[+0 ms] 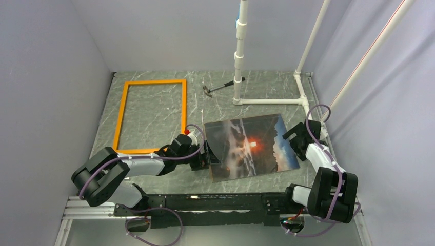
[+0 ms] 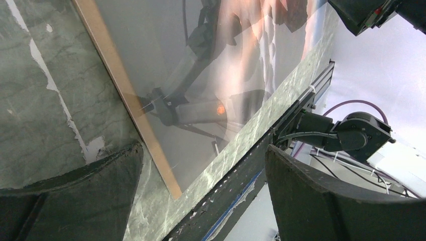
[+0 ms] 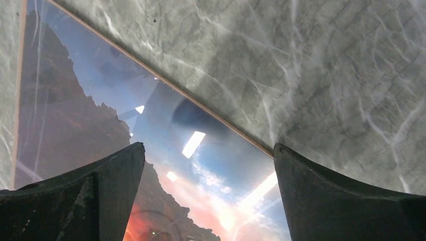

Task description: Take the photo out of the frame

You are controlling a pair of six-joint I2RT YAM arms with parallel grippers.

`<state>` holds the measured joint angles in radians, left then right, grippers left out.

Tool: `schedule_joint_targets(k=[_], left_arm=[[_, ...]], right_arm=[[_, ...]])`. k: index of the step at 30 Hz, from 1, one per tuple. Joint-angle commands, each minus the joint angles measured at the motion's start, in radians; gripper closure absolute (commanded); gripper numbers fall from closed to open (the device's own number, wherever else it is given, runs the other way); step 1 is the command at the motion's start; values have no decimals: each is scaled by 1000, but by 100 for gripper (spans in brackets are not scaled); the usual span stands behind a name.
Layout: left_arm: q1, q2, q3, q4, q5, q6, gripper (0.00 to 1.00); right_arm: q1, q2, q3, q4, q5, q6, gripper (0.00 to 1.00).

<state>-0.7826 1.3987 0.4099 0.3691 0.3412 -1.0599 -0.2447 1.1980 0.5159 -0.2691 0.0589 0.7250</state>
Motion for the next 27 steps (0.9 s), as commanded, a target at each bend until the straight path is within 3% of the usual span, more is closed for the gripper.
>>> schedule_joint_targets(k=[1,8,16,27], left_arm=[[-4,-14,11,17,-15,10,8],[-4,12,31,51,11,4,9],[-4,-55,31,22,2,-4,9],[-4,-102,55,-6,3,-10,9]], right_arm=[[39,-31,79,-92,83,-73,0],[316,-40,160,-170,357,-114,0],[542,134,236,-161,342,-180,0],[582,123,263,-157,295,-160,0]])
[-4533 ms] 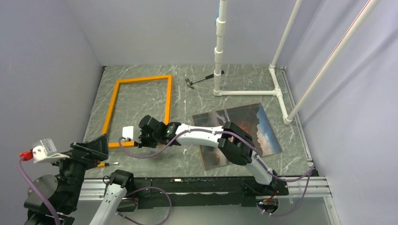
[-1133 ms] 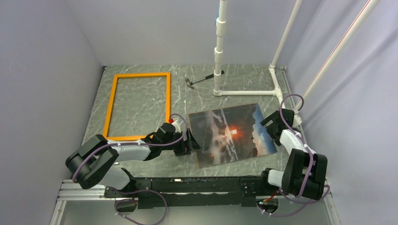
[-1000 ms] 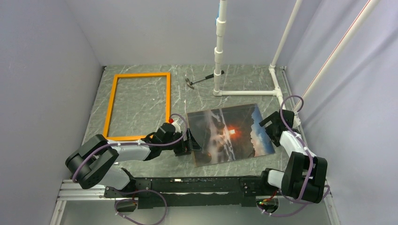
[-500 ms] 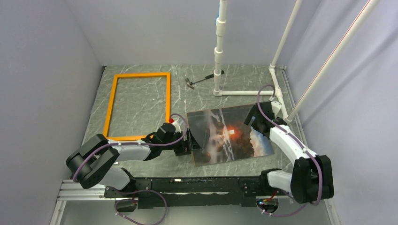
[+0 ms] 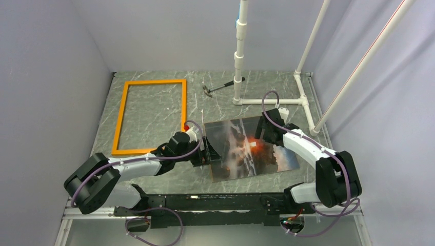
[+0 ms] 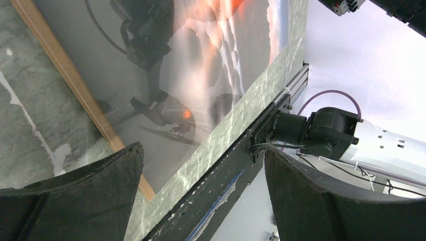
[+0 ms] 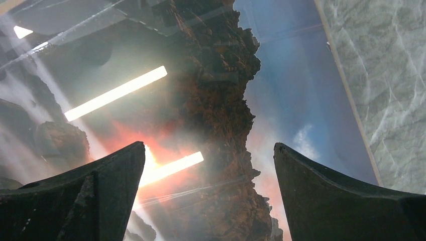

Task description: Take the photo out of the frame

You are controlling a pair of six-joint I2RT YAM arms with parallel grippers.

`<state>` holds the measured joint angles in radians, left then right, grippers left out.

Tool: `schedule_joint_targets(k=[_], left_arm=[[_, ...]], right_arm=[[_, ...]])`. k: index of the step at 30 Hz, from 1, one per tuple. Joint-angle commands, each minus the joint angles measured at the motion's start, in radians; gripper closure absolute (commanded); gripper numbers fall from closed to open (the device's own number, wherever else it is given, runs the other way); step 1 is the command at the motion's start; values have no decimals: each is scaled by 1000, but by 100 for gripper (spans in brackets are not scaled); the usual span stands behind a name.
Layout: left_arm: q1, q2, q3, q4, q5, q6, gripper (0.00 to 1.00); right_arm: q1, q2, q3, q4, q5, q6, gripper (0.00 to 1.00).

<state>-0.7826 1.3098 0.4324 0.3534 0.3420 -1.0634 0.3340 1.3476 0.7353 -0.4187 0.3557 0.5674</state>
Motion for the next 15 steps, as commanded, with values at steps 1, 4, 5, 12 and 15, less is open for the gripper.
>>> schedule_joint_targets(k=[1,4,5,12,15], left_arm=[[-4,-9,35,7,3,-7,8],[-4,-12,41,-46,-26,-4,8],[-4,-20,40,-80,-49,-1,7],[-3,3,32,-106,-47,-4,5],[-4,29,23,-78,-32,-8,5]], right_arm=[[5,-30,44,-8,-7,-4,0],[8,-34,43,-9,-32,-4,0],[9,-37,40,-9,-51,-8,0],[-38,-78,0,-46,16,25,0],[-207,-114,-43,-24,-40,33,0]])
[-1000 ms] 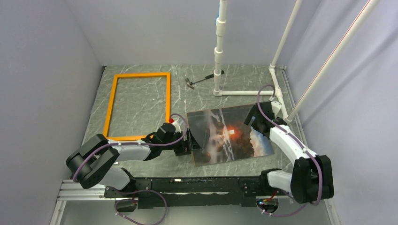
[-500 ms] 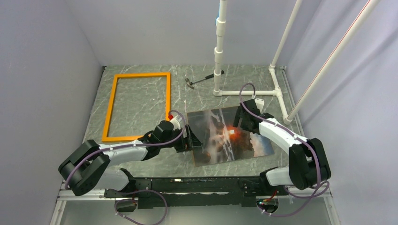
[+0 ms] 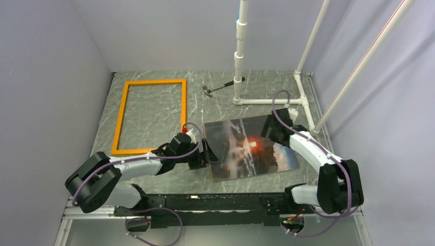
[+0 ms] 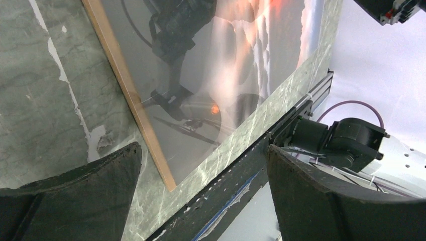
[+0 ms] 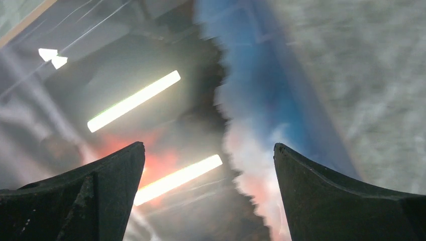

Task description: Take the photo out of the frame

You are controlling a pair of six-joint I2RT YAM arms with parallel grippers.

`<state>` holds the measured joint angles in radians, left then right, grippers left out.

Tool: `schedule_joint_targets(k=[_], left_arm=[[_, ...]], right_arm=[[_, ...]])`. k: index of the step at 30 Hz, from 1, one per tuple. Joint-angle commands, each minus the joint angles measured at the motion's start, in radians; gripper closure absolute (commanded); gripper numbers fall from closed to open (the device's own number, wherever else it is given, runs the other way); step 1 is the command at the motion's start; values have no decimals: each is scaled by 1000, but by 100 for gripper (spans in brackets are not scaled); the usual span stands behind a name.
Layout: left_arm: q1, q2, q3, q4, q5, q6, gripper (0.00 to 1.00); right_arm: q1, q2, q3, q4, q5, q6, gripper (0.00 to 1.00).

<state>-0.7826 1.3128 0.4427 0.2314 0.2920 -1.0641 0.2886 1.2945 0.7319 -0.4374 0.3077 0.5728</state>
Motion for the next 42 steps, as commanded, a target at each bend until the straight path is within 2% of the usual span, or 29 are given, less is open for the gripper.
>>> schedule_joint_targets(k=[1,5,11,23,42], left_arm=[[-3,27,12,39,14,-3,5],[-4,31,17,20,-3,17,4],[-4,80,22,53,13,20,5],[-4,92,33,140,69,-13,7],[-6,27,69,109,77,-23,7]], right_arm=[[-246,-79,-56,10,-16,27,0],[-458,-130,-114,71,-100,40,0],[-586,-58,-121,101,-160,11,0],[-590,16,-130,137,-238,-2,1],[-583,26,-128,135,-303,4,1]])
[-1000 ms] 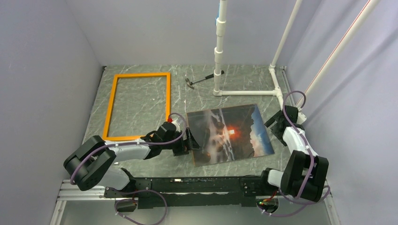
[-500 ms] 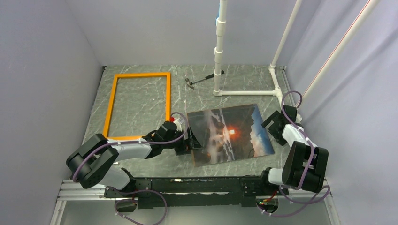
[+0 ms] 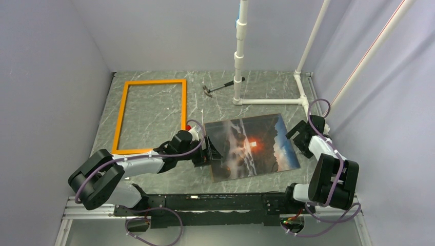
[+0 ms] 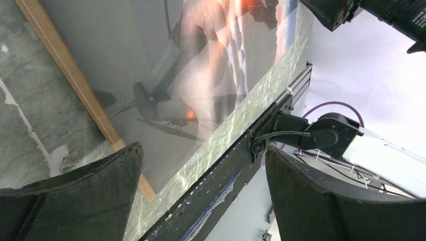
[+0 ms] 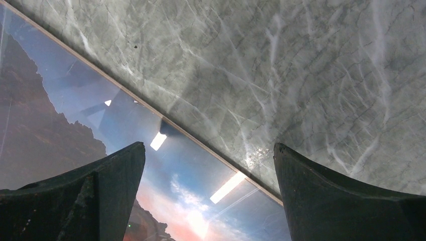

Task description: Take the photo out of the frame

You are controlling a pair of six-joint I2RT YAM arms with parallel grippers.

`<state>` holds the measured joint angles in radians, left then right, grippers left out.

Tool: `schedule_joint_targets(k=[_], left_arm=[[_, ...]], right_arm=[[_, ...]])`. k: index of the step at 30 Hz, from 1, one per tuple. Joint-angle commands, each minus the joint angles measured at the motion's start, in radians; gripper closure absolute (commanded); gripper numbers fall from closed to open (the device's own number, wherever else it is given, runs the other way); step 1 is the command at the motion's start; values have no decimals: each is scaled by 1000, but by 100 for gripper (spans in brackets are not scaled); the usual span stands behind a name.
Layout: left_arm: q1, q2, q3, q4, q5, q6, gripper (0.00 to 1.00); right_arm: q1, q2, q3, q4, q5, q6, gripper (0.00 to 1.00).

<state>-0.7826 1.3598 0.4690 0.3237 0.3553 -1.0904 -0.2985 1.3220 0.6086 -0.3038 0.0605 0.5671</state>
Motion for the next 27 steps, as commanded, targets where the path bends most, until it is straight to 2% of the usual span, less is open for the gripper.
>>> schedule_joint_targets(k=[1,5,12,18,22,24,27], left_arm=[[-6,-15,48,8,13,10,7],[-6,-5,82,-40,16,109,6],[-4,24,213,-195,30,243,7],[-3,-39,256,-295,35,313,6],[-4,-114,230,-302,56,323,5],[-3,-160,206,-297,60,321,5],[-2,-217,160,-277,65,305,4]], right_arm=[[4,-11,-3,-8,-47,8,2],[7,-59,25,-132,116,68,0],[3,-262,-6,-335,242,193,0],[12,-353,-56,-442,-116,254,3],[53,-469,-84,-496,-278,206,9],[161,-508,-97,-515,-358,225,8],[447,-575,-160,-379,-438,324,7]])
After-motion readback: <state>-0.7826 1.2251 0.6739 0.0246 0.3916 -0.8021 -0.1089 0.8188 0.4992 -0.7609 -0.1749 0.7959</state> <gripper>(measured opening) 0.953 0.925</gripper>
